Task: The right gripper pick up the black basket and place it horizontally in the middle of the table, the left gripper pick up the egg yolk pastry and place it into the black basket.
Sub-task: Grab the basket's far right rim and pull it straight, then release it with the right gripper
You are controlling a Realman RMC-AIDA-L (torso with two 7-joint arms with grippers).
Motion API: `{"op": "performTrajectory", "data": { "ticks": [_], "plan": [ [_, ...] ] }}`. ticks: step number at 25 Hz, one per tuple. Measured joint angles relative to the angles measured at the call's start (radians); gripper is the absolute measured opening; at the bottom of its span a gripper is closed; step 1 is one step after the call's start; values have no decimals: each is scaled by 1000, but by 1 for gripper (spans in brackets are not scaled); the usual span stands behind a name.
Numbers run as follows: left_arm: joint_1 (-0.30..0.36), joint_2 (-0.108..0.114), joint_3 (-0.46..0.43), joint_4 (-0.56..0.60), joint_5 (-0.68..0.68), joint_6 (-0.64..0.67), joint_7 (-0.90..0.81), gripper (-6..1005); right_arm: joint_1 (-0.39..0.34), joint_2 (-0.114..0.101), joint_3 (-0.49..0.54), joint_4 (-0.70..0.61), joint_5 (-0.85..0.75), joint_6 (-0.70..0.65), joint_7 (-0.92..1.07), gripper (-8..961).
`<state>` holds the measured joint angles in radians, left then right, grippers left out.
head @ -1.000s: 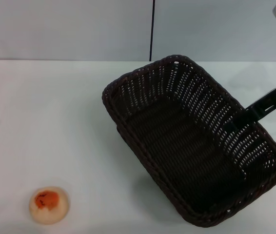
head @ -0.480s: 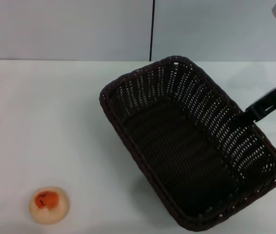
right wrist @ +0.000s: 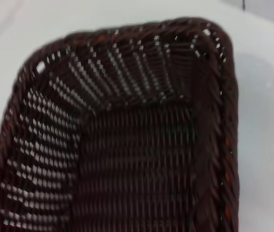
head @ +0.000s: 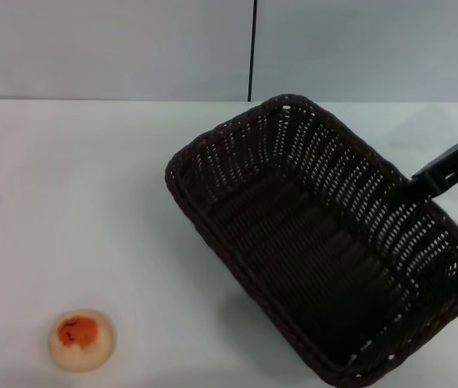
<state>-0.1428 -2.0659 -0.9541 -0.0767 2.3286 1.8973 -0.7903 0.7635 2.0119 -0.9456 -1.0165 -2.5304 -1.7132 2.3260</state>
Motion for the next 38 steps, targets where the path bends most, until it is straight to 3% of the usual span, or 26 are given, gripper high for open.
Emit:
{"op": "performTrajectory", "data": {
  "ticks": [9,15,20,28,38],
  "plan": [
    [-1,1,0,1,0,0,-14,810,-67,-17,27,-153,145,-71,-24,192],
    [-1,1,0,0,0,3,-15,810,-41,-68,116,-179,220,-182,-122,191],
    [-1,-1,0,-1,0,3,-29,810,0,-90,180,-171,228,-258,-265,188],
    [-3,-2,2,-11,0,8,-39,810,28,-94,178,-146,229,-260,-448,187],
    [-6,-2,48,-14,7,5,-43,809,107,-91,185,17,239,-200,-715,186]
  ]
}}
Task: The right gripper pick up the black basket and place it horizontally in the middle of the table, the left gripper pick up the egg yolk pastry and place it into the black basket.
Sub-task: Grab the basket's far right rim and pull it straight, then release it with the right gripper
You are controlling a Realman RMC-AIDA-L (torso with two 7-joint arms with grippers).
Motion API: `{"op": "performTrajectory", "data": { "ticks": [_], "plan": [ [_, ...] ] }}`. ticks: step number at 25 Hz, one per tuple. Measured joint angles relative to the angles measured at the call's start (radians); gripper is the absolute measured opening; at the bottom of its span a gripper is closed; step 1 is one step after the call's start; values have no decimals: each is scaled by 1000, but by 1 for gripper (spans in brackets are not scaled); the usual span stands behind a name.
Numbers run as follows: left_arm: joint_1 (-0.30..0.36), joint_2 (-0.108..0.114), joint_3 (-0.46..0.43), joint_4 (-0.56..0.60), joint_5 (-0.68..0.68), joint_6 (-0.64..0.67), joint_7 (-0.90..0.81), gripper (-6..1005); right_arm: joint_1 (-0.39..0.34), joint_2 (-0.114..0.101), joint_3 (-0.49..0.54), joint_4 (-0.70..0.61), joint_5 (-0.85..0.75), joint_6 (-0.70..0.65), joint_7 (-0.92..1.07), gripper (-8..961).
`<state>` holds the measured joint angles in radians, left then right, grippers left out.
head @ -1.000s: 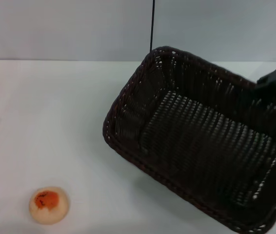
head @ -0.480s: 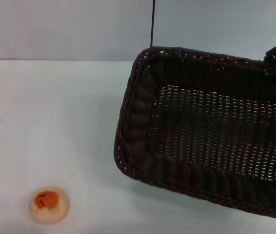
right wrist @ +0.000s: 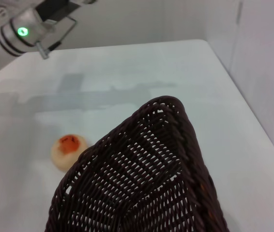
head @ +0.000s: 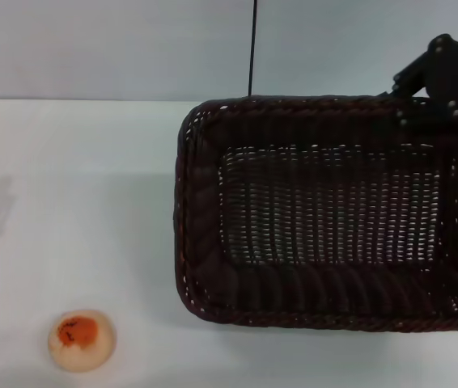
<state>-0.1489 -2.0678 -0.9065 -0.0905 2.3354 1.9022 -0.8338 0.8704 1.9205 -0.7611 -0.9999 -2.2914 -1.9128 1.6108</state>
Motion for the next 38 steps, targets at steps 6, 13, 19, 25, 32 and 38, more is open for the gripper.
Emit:
{"op": "performTrajectory", "data": {
  "ticks": [6,13,19,25,32,38],
  "plan": [
    [-1,0,15,0,1,0,-20,809,30,2,-16,60,0,22,-81,186],
    [-1,-1,30,0,1,-3,-24,809,43,9,-20,102,0,37,-141,185],
    [-3,-1,31,0,1,-7,-34,809,36,25,-46,113,-5,83,-164,185],
    [-3,0,36,0,1,-8,-39,809,21,41,-72,113,-7,112,-198,184],
    [-3,0,38,1,1,-16,-61,809,6,58,-93,105,-8,163,-227,184],
    [3,0,40,0,1,-17,-71,810,-6,70,-116,88,-10,202,-236,183]
  ]
}}
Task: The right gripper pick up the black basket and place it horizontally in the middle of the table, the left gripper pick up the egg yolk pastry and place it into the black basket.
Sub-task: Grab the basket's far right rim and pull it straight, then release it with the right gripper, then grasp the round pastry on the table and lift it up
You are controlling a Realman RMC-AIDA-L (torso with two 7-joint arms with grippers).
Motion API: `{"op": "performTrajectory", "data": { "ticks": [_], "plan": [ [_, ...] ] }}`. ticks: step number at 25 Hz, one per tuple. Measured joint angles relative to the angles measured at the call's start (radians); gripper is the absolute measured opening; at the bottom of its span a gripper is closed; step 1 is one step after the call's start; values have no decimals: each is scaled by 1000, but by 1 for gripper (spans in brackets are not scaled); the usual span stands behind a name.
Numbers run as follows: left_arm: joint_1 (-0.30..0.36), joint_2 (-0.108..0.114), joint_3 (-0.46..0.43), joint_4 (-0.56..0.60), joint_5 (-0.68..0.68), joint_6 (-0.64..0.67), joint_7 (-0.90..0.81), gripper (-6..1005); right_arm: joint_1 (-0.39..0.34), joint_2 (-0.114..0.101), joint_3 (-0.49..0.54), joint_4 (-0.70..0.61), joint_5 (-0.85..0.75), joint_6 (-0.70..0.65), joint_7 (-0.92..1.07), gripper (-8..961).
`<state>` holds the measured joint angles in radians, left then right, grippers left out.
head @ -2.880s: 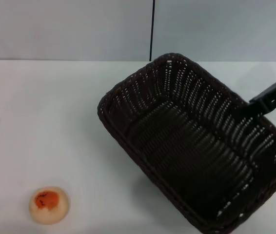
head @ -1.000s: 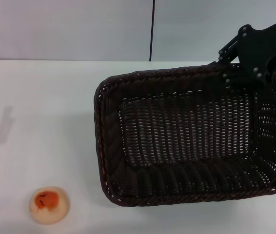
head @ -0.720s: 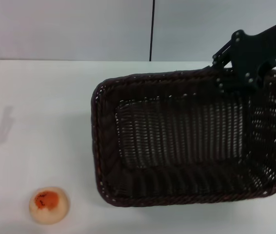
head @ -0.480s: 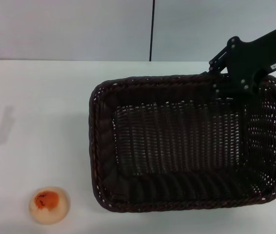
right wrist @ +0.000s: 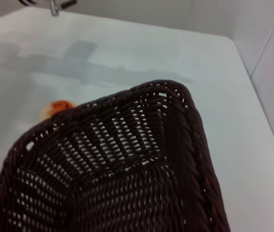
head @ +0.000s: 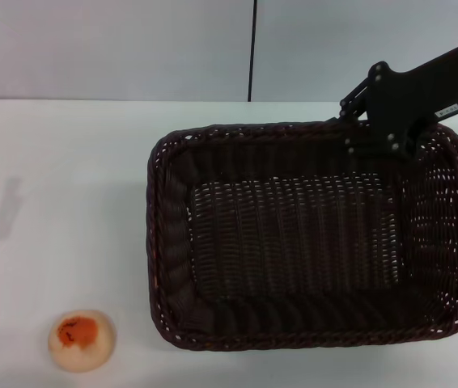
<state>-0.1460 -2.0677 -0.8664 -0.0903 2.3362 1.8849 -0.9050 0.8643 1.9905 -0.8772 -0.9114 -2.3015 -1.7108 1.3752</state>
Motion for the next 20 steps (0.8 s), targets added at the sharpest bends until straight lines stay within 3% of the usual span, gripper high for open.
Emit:
{"op": "performTrajectory", "data": {
  "ticks": [3,13,20],
  "plan": [
    [4,0,4,2,0,-1,-14,810,-8,9,-16,-17,-1,21,-4,183],
    [10,-2,50,8,0,-1,-17,809,-3,30,-14,-67,31,125,-22,371],
    [19,2,78,21,1,-1,-7,809,-74,50,2,-184,198,205,-37,468]
  ]
}}
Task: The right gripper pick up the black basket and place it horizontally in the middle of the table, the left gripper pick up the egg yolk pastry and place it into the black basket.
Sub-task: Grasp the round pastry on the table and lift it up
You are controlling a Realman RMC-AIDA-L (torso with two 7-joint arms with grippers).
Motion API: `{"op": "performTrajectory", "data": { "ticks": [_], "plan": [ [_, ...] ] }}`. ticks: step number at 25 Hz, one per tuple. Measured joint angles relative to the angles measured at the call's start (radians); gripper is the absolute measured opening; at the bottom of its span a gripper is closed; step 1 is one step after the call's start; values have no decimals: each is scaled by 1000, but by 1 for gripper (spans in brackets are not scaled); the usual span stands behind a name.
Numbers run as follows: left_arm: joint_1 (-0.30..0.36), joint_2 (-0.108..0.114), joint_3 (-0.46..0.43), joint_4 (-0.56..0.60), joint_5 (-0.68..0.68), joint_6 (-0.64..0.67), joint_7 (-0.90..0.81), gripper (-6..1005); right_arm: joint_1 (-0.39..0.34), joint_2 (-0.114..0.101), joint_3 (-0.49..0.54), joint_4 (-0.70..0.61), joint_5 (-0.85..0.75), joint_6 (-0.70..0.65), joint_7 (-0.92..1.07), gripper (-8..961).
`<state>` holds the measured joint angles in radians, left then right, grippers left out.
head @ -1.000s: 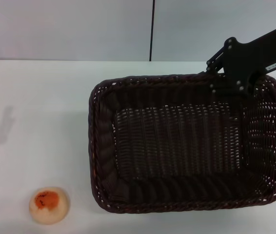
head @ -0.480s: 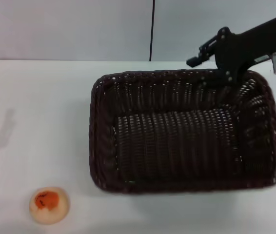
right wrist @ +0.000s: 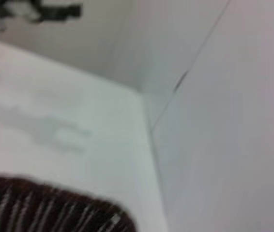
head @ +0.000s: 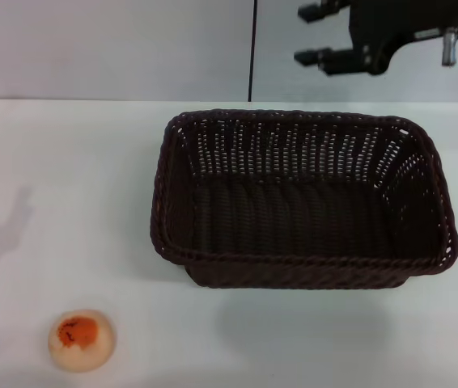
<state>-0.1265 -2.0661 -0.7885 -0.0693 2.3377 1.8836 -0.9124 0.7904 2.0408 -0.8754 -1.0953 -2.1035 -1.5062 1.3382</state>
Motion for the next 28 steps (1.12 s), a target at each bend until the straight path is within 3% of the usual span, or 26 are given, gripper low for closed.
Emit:
{"op": "performTrajectory", "data": {
  "ticks": [5,8,9,10,13,17,19,24,28],
  "plan": [
    [-22,6,71,91,3,10,9,809,-69,3,87,21,165,25,6,496],
    [-44,11,156,178,3,17,38,809,-144,10,201,117,301,26,-7,495],
    [-54,13,220,236,4,18,72,809,-201,13,241,177,380,26,-35,495],
    [-54,13,220,236,4,18,72,809,-201,13,241,177,380,26,-35,495],
    [-58,13,329,321,3,16,140,809,-293,25,267,263,513,35,-104,495],
    [-45,12,448,398,4,4,176,810,-396,31,326,441,745,41,-248,495],
    [-28,11,529,437,5,-5,179,810,-427,26,376,541,845,42,-306,495],
    [-10,11,626,451,5,-10,182,810,-472,33,517,701,1011,46,-440,495],
    [-7,9,729,457,5,-16,185,810,-485,31,548,760,1050,43,-482,495]
  ]
}}
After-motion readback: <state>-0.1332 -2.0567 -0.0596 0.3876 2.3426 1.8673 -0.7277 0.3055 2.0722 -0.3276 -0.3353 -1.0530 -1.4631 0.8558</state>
